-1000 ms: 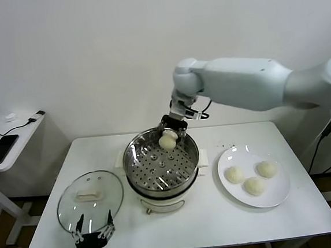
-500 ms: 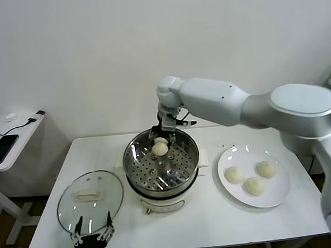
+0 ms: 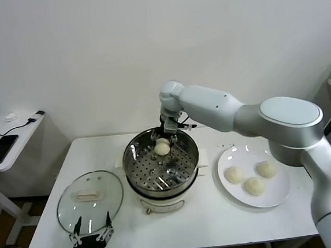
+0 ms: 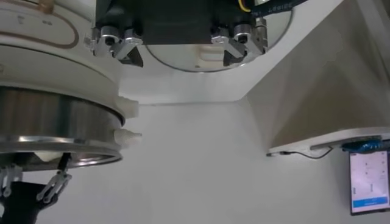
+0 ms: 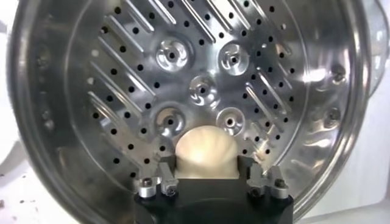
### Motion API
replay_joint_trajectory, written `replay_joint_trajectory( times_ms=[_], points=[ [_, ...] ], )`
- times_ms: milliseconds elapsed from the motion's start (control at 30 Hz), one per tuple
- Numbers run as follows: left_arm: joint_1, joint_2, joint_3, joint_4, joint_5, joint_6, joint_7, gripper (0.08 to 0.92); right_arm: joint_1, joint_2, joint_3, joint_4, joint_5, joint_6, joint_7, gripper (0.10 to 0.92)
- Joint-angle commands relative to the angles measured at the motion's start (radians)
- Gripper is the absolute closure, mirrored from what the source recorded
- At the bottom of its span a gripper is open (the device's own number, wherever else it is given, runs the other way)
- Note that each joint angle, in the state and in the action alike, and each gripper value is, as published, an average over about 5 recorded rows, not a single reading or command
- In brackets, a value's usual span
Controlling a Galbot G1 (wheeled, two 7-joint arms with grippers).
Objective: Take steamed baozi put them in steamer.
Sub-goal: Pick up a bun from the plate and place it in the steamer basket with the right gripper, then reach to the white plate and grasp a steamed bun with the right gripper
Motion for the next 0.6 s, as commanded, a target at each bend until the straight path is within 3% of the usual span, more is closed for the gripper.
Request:
replay_joint_trajectory(
  times_ms=[33,400,500,600],
  points=[
    [-0.003,0.002,0.000,-0.003,-0.001,0.004,-0.005,0.177,0.022,-0.003,-0.036,0.010,0.090,-0.010,0.005,0.220],
    [0.001,-0.002,0.003,-0.015,0.005,0.011,0.001,0.177,0.322,-0.150,-0.259,0.167,0.652,-0.132,-0.173,0.202],
    [0.000,-0.005,0.004,-0.016,0.007,0.011,0.004,0.177,0.432,-0.257,-0.396,0.268,0.813,-0.273,-0.169,0.203],
    [-0.004,-0.007,0.003,-0.015,0.008,0.009,0.007,0.177,0.512,-0.400,-0.500,0.400,0.871,-0.471,-0.115,0.203]
  ],
)
